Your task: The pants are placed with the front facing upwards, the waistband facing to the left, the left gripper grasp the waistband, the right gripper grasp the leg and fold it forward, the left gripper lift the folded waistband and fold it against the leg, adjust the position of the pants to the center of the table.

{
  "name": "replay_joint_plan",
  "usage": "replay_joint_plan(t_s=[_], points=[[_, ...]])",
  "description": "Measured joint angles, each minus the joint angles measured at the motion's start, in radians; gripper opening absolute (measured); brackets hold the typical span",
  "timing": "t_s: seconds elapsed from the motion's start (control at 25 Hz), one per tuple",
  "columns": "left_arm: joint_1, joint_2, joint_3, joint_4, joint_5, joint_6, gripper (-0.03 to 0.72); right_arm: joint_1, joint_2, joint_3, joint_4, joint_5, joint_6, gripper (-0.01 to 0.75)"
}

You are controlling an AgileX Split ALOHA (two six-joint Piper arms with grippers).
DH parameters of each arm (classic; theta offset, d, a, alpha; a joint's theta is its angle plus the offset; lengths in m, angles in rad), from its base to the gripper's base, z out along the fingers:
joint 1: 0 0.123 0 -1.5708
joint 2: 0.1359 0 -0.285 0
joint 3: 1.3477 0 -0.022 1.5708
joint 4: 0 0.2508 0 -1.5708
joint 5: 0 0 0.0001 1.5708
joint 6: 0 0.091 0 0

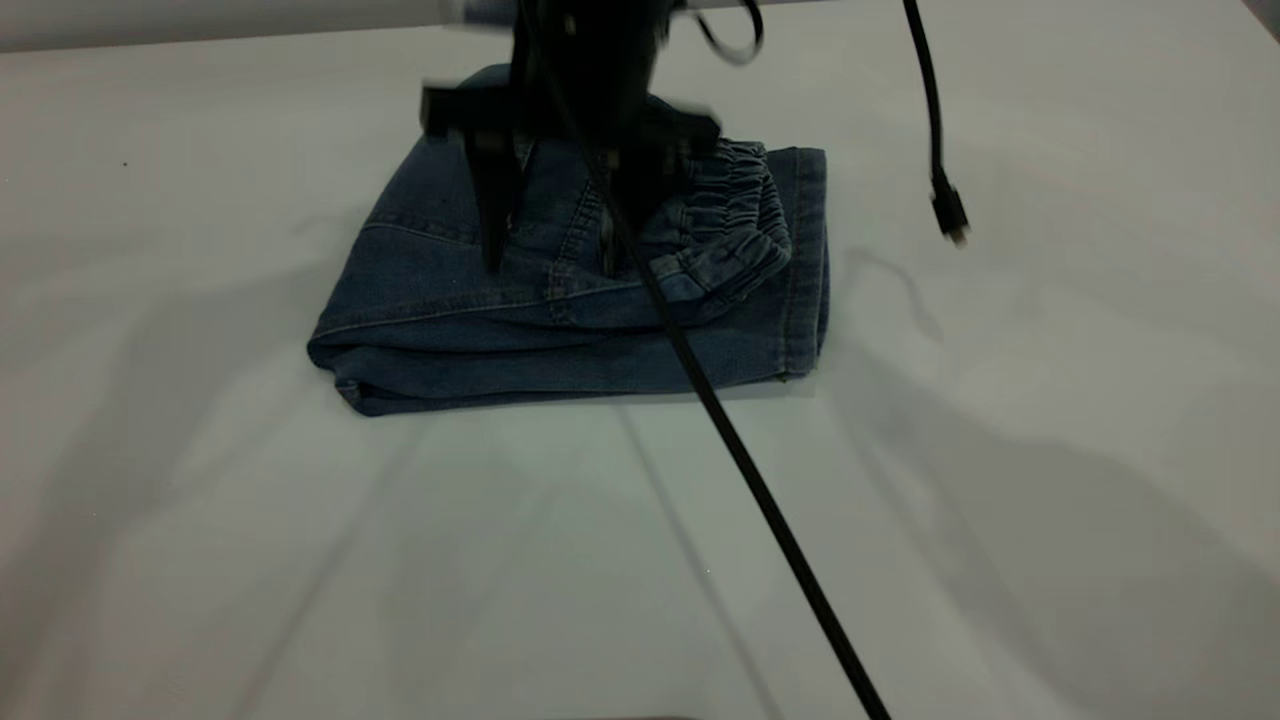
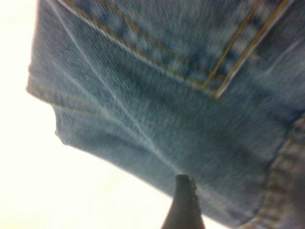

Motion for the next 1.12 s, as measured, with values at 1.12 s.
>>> replay_joint_plan(t_s=[1.12], points=[[0.001,-0.691,0.006,0.416,0.331,-0.326,0.554,-0.005,-0.988,-0.011,-0.142,0.059,-0.225,0.495]])
